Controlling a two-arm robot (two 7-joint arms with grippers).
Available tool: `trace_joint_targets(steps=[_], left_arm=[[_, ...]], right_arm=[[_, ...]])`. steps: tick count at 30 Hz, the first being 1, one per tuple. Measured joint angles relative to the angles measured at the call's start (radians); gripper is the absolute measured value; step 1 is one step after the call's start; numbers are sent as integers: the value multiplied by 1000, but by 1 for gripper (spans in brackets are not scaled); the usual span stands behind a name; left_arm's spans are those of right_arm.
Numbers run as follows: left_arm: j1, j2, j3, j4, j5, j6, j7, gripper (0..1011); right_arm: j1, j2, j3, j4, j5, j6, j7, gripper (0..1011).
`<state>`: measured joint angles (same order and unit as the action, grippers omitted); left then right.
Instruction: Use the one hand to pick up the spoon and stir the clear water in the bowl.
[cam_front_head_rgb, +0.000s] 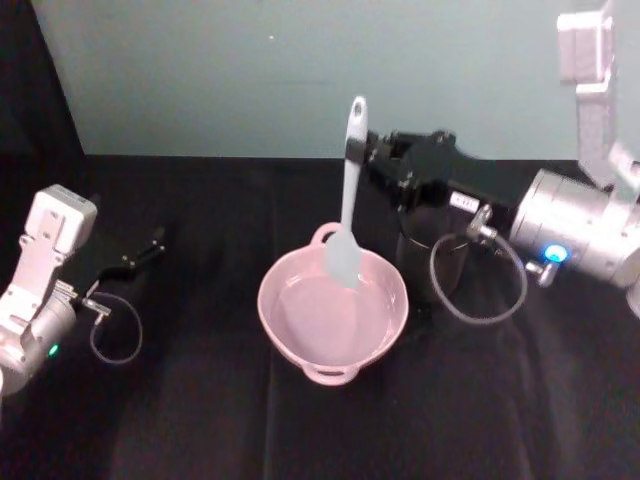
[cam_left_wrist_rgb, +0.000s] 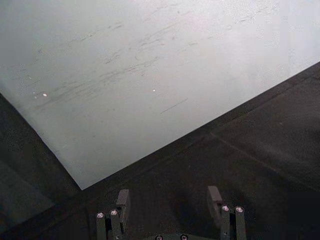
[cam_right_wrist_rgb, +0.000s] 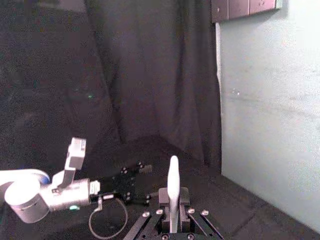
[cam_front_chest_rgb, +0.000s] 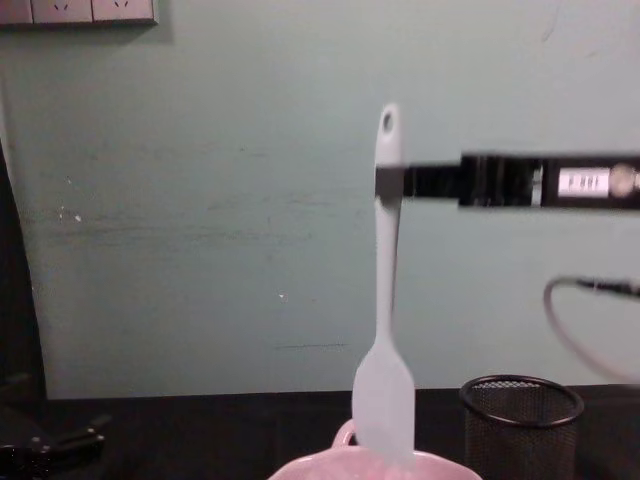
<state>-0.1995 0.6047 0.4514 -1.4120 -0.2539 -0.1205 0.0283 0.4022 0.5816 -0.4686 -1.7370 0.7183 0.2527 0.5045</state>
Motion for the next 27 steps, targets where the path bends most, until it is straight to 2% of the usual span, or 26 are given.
trace_joint_targets(steps=[1, 4, 6, 13, 19, 27], left_arm=[[0, 0, 0, 0, 0, 0, 0, 1011], [0, 0, 0, 0, 0, 0, 0, 1011], [0, 0, 0, 0, 0, 0, 0, 1011], [0, 0, 0, 0, 0, 0, 0, 1011], [0, 0, 0, 0, 0, 0, 0, 1011], [0, 0, 0, 0, 0, 0, 0, 1011]], right_arm=[[-13, -1, -9, 13, -4, -29, 6, 109], [-24, 0, -15, 24, -7, -52, 10, 109], [-43, 5, -21, 41, -14, -92, 19, 109], [-90, 22, -20, 85, -40, -177, 41, 109], [-111, 22, -27, 107, -55, -210, 74, 109], [-115, 0, -48, 126, -60, -219, 106, 109]])
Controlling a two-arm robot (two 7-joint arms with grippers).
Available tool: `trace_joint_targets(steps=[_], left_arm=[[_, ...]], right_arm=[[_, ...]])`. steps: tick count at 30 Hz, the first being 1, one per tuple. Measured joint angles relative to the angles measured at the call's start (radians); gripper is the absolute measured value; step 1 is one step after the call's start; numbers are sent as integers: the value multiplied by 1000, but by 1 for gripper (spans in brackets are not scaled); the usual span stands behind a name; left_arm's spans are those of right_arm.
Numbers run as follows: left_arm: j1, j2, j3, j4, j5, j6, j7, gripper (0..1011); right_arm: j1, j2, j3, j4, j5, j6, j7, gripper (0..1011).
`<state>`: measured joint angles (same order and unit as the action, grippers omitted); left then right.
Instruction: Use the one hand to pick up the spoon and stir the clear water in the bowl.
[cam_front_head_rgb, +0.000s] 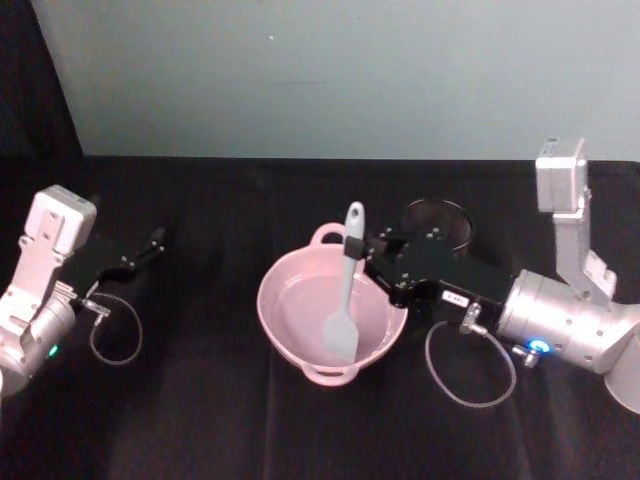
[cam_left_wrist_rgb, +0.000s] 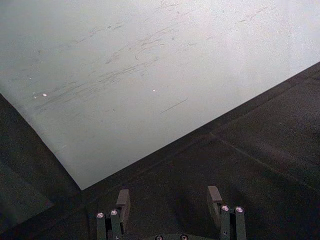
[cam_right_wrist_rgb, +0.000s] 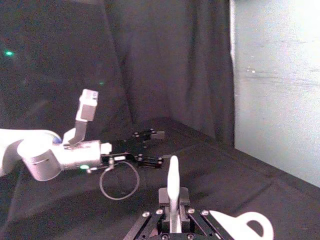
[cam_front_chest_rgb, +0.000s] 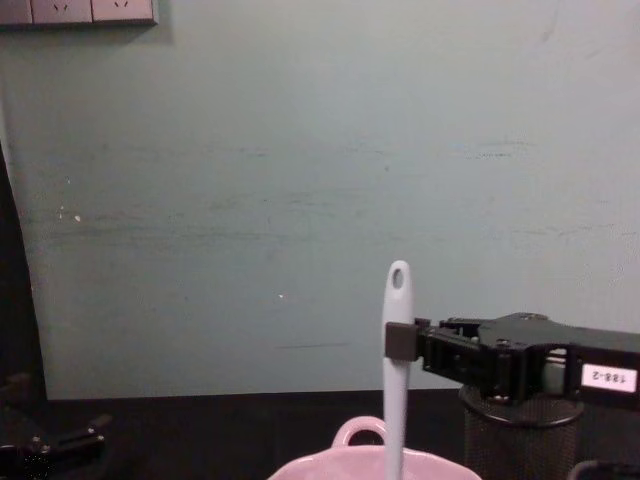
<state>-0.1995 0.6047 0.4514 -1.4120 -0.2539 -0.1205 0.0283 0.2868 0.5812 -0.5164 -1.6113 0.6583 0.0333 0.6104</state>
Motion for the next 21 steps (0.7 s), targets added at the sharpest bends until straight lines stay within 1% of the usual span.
trace_joint_targets(steps=[5, 12, 17, 18, 21], left_arm=[[0, 0, 0, 0, 0, 0, 0, 1011], [0, 0, 0, 0, 0, 0, 0, 1011], [0, 0, 0, 0, 0, 0, 0, 1011], [0, 0, 0, 0, 0, 0, 0, 1011], [0, 0, 0, 0, 0, 0, 0, 1011]], right_arm=[[11, -22, -23, 12, -6, 0, 16, 109], [39, -64, -53, 46, -25, 2, 18, 109], [57, -104, -62, 77, -56, -13, -15, 109], [64, -120, -64, 92, -67, -19, -27, 109], [79, -150, -67, 125, -88, -31, -45, 109]])
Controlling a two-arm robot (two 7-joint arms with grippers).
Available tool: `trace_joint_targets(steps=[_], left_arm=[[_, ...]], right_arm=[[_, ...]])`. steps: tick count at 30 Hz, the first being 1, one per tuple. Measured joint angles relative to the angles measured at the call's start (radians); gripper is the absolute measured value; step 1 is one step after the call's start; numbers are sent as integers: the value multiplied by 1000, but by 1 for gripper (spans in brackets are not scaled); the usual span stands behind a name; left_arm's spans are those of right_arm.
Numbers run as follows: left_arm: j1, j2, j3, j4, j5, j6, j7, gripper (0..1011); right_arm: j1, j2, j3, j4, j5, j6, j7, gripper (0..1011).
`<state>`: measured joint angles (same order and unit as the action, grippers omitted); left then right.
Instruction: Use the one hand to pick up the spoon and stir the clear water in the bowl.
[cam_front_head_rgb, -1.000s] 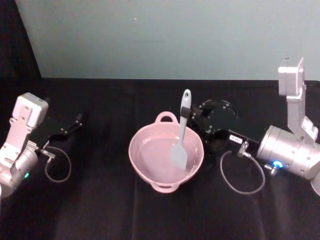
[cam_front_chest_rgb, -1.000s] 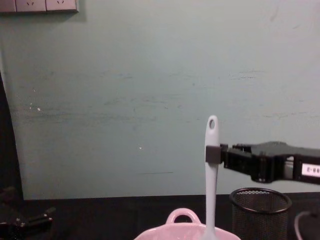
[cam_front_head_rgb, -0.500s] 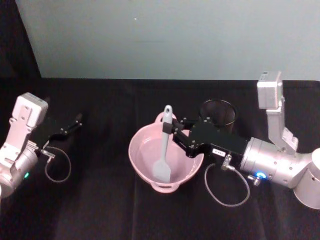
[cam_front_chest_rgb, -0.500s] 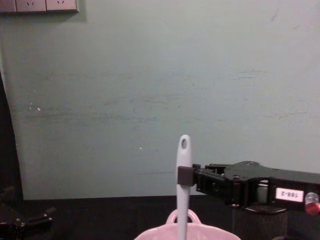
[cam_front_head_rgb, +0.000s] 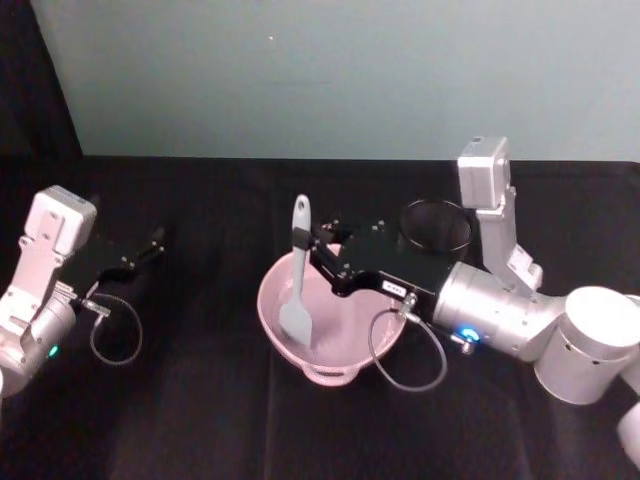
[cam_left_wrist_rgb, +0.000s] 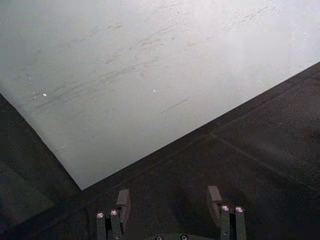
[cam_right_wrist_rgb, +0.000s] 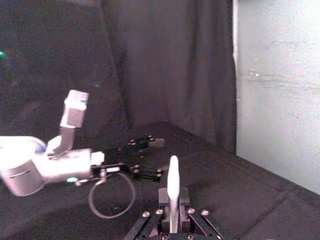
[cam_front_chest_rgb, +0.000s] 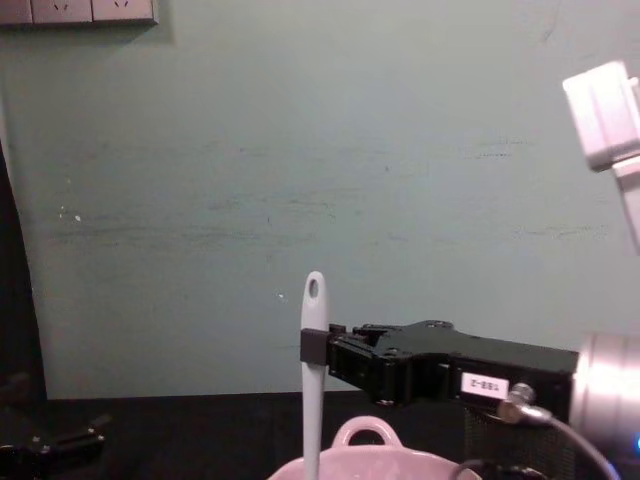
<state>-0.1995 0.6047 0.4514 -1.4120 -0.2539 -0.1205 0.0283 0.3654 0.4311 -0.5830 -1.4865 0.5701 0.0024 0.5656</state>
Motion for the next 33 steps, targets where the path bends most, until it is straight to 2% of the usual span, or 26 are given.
trace_joint_targets(steps=[7, 9, 15, 21, 27, 33], left_arm=[[0, 0, 0, 0, 0, 0, 0, 1011], [0, 0, 0, 0, 0, 0, 0, 1011], [0, 0, 0, 0, 0, 0, 0, 1011], [0, 0, 0, 0, 0, 0, 0, 1011], [0, 0, 0, 0, 0, 0, 0, 1011], [0, 0, 0, 0, 0, 0, 0, 1011]], right_arm=[[30, -57, 6, 72, -46, -25, -44, 109], [38, -76, 14, 95, -72, -38, -75, 109], [38, -85, 36, 109, -113, -51, -122, 109], [7, -58, 67, 74, -133, -50, -139, 109], [-52, -10, 98, -6, -134, -35, -129, 109], [-118, 31, 126, -90, -97, -10, -85, 109]])
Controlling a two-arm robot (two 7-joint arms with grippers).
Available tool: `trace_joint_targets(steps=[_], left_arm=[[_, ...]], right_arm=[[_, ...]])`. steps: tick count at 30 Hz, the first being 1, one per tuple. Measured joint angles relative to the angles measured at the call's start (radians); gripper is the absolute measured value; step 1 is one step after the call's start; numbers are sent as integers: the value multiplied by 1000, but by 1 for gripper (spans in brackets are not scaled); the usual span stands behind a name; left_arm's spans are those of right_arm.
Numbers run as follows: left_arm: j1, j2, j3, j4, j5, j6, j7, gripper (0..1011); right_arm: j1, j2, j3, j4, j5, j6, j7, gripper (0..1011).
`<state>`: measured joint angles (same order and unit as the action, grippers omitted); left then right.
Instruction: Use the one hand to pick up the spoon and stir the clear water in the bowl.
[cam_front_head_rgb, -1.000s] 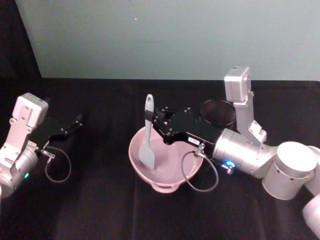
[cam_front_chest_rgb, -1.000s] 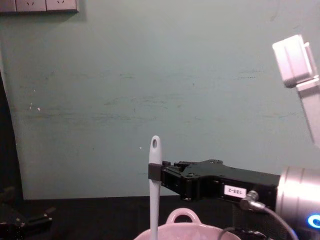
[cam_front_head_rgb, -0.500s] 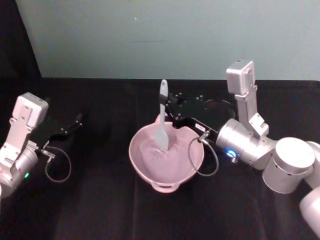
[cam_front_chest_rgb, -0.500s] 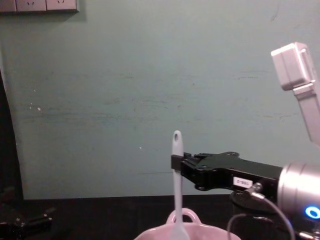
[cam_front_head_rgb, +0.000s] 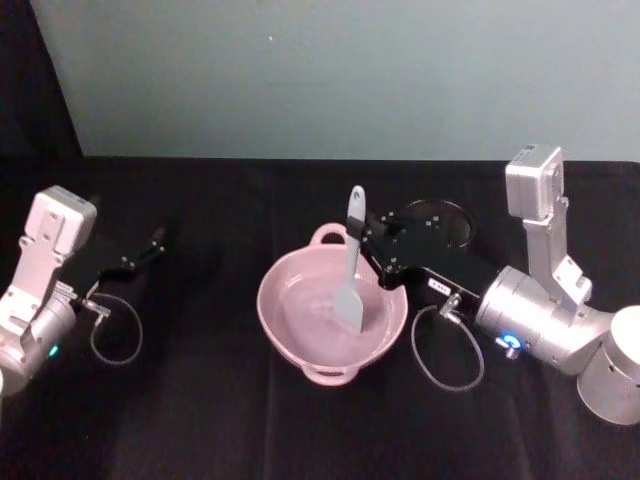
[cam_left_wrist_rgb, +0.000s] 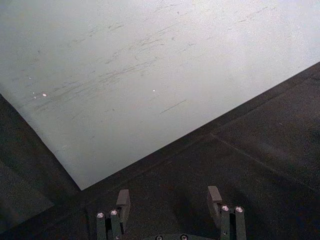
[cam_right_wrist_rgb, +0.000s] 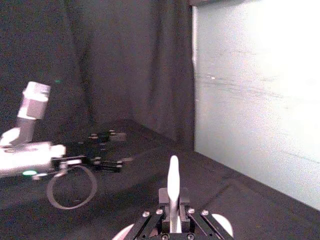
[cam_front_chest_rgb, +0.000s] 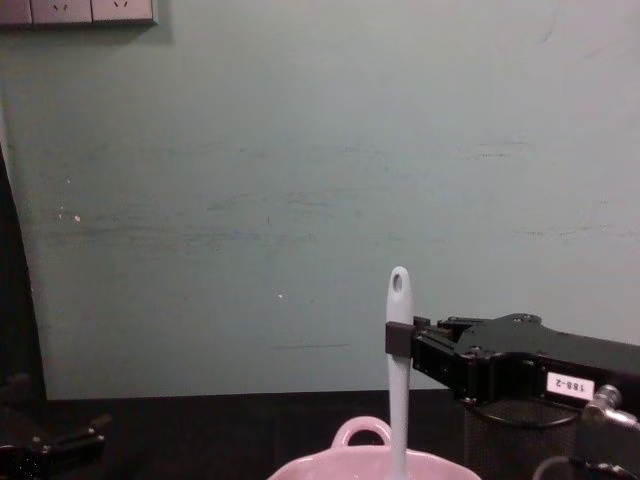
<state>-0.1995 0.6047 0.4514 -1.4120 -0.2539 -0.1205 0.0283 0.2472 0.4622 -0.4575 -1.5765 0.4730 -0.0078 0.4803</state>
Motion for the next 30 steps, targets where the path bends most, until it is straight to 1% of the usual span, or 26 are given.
trace_joint_targets(steps=[4, 6, 9, 13, 17, 21, 22, 25, 26, 28, 30], left_arm=[[0, 0, 0, 0, 0, 0, 0, 1011], [0, 0, 0, 0, 0, 0, 0, 1011], [0, 0, 0, 0, 0, 0, 0, 1011], [0, 0, 0, 0, 0, 0, 0, 1011], [0, 0, 0, 0, 0, 0, 0, 1011], [0, 0, 0, 0, 0, 0, 0, 1011], [0, 0, 0, 0, 0, 0, 0, 1011], [0, 0, 0, 0, 0, 0, 0, 1011], [0, 0, 0, 0, 0, 0, 0, 1011], [0, 0, 0, 0, 0, 0, 0, 1011], [0, 0, 0, 0, 0, 0, 0, 1011]], right_arm=[[-37, 14, 4, -48, 34, 16, 32, 109], [-44, 15, 0, -57, 42, 20, 40, 109], [-48, 13, -8, -63, 52, 27, 49, 109], [-36, -3, -31, -53, 57, 32, 56, 109], [-6, -31, -55, -15, 51, 30, 58, 109], [19, -55, -67, 21, 41, 21, 56, 109], [33, -70, -73, 45, 34, 12, 54, 109], [54, -93, -79, 83, 21, -3, 45, 109], [67, -109, -80, 108, 12, -12, 37, 109], [80, -128, -79, 138, -1, -26, 23, 109], [89, -138, -75, 154, -10, -36, 14, 109]])
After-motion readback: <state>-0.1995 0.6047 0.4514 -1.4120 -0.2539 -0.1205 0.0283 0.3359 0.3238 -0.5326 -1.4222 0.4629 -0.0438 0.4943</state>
